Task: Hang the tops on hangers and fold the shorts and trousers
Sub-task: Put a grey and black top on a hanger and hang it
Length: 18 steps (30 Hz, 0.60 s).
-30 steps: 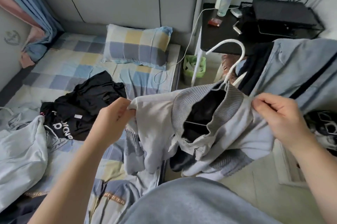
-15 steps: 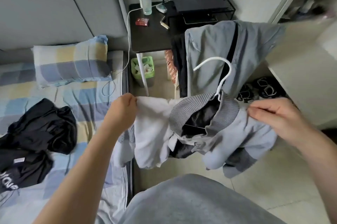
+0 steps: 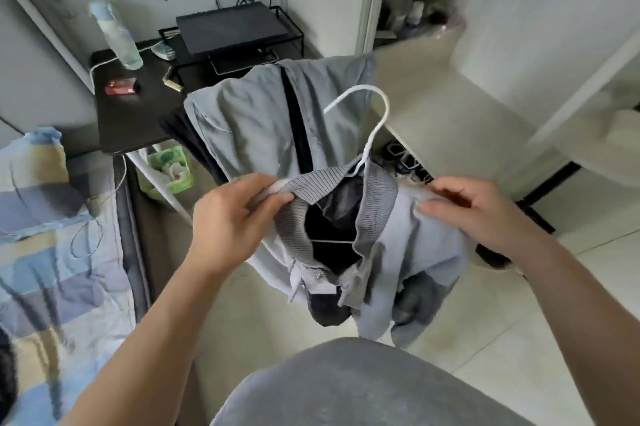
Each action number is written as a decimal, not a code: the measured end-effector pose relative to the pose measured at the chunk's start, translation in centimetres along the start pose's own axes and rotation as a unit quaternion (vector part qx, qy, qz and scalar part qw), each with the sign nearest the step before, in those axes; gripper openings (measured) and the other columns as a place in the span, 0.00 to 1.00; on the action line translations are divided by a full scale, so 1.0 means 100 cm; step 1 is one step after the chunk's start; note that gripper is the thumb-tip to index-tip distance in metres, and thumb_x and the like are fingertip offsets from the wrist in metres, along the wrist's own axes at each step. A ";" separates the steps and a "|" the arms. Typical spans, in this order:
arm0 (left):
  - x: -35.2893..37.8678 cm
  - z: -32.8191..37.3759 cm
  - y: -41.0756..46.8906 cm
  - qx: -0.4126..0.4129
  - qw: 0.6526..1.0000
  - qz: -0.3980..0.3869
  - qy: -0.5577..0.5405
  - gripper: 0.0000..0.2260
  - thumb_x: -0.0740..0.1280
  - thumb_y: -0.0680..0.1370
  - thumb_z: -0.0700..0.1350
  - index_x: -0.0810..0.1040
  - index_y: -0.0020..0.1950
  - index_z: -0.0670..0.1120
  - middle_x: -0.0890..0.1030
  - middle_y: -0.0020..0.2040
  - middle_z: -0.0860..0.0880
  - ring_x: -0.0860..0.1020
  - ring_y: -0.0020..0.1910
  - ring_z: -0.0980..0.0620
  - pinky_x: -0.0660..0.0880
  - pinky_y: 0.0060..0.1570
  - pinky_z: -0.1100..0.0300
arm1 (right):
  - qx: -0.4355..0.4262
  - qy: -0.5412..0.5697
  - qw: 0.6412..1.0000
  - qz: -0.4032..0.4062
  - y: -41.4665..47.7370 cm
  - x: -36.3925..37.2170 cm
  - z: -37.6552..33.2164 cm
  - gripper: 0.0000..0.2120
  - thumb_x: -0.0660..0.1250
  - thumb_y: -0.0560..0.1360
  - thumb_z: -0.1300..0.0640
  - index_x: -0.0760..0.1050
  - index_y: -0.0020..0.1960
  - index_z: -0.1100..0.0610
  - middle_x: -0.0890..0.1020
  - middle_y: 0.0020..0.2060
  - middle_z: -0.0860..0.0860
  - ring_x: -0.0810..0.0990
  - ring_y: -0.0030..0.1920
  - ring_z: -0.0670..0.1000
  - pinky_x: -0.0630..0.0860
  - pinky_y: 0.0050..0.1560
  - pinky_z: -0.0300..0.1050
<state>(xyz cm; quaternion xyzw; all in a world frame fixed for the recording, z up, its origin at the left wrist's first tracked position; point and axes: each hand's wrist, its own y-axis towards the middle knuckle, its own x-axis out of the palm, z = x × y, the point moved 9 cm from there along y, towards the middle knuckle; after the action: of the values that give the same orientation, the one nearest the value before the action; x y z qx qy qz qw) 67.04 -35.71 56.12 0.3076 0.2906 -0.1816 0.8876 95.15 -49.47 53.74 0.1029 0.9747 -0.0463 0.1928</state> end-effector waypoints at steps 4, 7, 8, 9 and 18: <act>0.022 -0.009 0.040 -0.032 0.997 -0.006 -0.075 0.10 0.66 0.77 0.62 0.81 0.47 0.57 0.77 0.32 0.54 0.72 0.31 0.57 0.70 0.31 0.58 | 0.044 -0.081 0.995 0.050 -0.013 -0.057 0.045 0.08 0.75 0.73 0.55 0.78 0.43 0.44 0.83 0.37 0.39 0.81 0.39 0.40 0.73 0.40 0.32; 0.034 -0.012 0.066 -0.024 0.996 -0.010 -0.088 0.07 0.67 0.78 0.59 0.80 0.45 0.59 0.73 0.30 0.58 0.68 0.29 0.60 0.65 0.31 0.62 | 0.059 -0.148 0.977 0.140 -0.017 -0.096 0.074 0.10 0.72 0.75 0.61 0.77 0.43 0.47 0.83 0.37 0.43 0.83 0.43 0.47 0.75 0.46 0.43; 0.038 -0.015 0.074 -0.025 0.996 -0.015 -0.086 0.09 0.67 0.78 0.59 0.81 0.45 0.57 0.72 0.30 0.57 0.67 0.29 0.59 0.64 0.31 0.60 | 0.060 -0.156 0.971 0.171 -0.017 -0.105 0.078 0.12 0.71 0.76 0.63 0.77 0.43 0.46 0.83 0.37 0.41 0.82 0.42 0.42 0.75 0.46 0.39; 0.042 -0.018 0.082 -0.022 0.997 -0.022 -0.077 0.10 0.66 0.78 0.59 0.81 0.45 0.55 0.71 0.30 0.56 0.67 0.29 0.58 0.64 0.31 0.59 | 0.061 -0.158 0.965 0.199 -0.016 -0.111 0.079 0.13 0.71 0.77 0.64 0.78 0.43 0.46 0.82 0.37 0.39 0.80 0.42 0.37 0.72 0.46 0.32; 0.089 -0.029 0.175 0.072 0.974 -0.160 -0.145 0.23 0.65 0.80 0.53 0.71 0.34 0.35 0.63 0.28 0.42 0.62 0.28 0.48 0.60 0.28 0.54 | 0.092 -0.156 0.906 0.382 0.048 -0.174 0.038 0.09 0.65 0.81 0.59 0.79 0.44 0.51 0.81 0.39 0.47 0.77 0.42 0.44 0.70 0.45 0.36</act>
<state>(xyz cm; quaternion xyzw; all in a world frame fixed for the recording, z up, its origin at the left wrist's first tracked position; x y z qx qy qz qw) 81.51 -22.06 56.40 0.2905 0.1902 -0.3849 0.8552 113.35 -48.43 56.75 0.4755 0.8099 -0.0738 0.3354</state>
